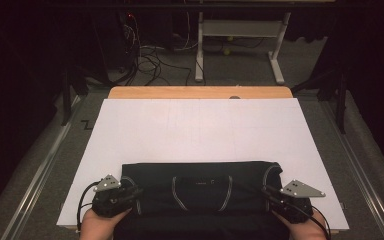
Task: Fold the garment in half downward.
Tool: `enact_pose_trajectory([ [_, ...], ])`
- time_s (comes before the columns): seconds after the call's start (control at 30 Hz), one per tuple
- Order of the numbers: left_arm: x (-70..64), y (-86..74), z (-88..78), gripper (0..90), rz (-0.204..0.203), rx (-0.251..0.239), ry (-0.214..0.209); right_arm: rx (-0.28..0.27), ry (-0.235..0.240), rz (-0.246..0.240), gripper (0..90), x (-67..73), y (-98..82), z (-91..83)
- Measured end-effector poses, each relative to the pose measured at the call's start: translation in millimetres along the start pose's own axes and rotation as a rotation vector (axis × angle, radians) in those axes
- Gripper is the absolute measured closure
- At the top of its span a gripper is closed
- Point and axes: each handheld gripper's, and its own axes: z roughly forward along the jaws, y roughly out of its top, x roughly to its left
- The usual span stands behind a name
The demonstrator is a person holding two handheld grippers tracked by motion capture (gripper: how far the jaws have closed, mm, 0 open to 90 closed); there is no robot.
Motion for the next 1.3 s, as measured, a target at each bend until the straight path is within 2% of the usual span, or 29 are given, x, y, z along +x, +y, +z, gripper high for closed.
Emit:
enact_pose_trajectory([
  [0.07, -0.2, 0.1, -0.4, 60.6, -0.001, -0.004, -0.003, 0.0, 0.0, 0.001, 75.7, 0.6, -0.6, -0.1],
  [0.13, -0.3, 0.3, -2.4, 52.4, -0.013, -0.011, -0.027, -0.008, 0.003, 0.005, 71.8, 0.7, -1.5, -0.6],
  [0.2, -0.3, -0.3, -7.4, 46.1, -0.018, -0.036, -0.033, -0.028, 0.019, 0.013, 69.1, -0.4, -2.7, -2.5],
  [0.3, 1.1, -0.5, -17.5, 41.5, -0.02, -0.089, -0.011, -0.071, 0.02, 0.043, 64.0, -4.9, -3.3, -8.1],
  [0.47, 10.5, 6.7, -25.8, 37.0, -0.037, -0.163, 0.07, -0.125, -0.048, 0.109, 52.4, -17.9, 0.9, -13.8],
  [0.53, 19.0, 12.5, -23.6, 35.1, -0.063, -0.18, 0.073, -0.146, -0.07, 0.134, 49.7, -25.0, 4.9, -12.1],
  [0.6, 26.3, 17.3, -19.5, 32.9, -0.091, -0.177, 0.073, -0.153, -0.095, 0.155, 45.9, -31.4, 9.6, -8.7],
  [0.7, 32.3, 23.2, -12.3, 29.6, -0.102, -0.15, 0.087, -0.151, -0.112, 0.168, 42.1, -38.8, 15.8, -2.2],
  [0.83, 39.7, 30.8, -1.6, 22.1, -0.137, -0.108, 0.103, -0.116, -0.113, 0.178, 37.6, -47.4, 23.2, 10.4],
  [0.9, 42.1, 33.0, 4.3, 19.7, -0.15, -0.089, 0.121, -0.084, -0.114, 0.194, 32.1, -51.5, 25.3, 19.0],
  [1.0, 42.9, 34.6, 12.0, 17.4, -0.141, -0.039, 0.16, -0.035, -0.118, 0.226, 27.5, -57.1, 26.2, 30.0],
  [1.07, 39.8, 33.0, 15.5, 17.4, -0.115, -0.009, 0.198, -0.005, -0.106, 0.252, 23.8, -58.0, 25.5, 34.0],
  [1.13, 36.9, 30.6, 20.1, 17.5, -0.103, 0.034, 0.208, 0.028, -0.103, 0.247, 23.5, -56.0, 24.4, 36.1],
  [1.17, 35.1, 29.2, 21.9, 17.4, -0.093, 0.036, 0.221, 0.043, -0.099, 0.248, 23.5, -54.7, 23.9, 37.3],
  [1.23, 31.6, 29.1, 22.6, 18.8, -0.072, 0.053, 0.249, 0.079, -0.089, 0.258, 25.1, -52.8, 22.7, 40.2],
  [1.3, 27.9, 28.1, 22.3, 24.1, -0.055, 0.057, 0.249, 0.08, -0.082, 0.247, 36.4, -49.8, 23.1, 39.2],
])
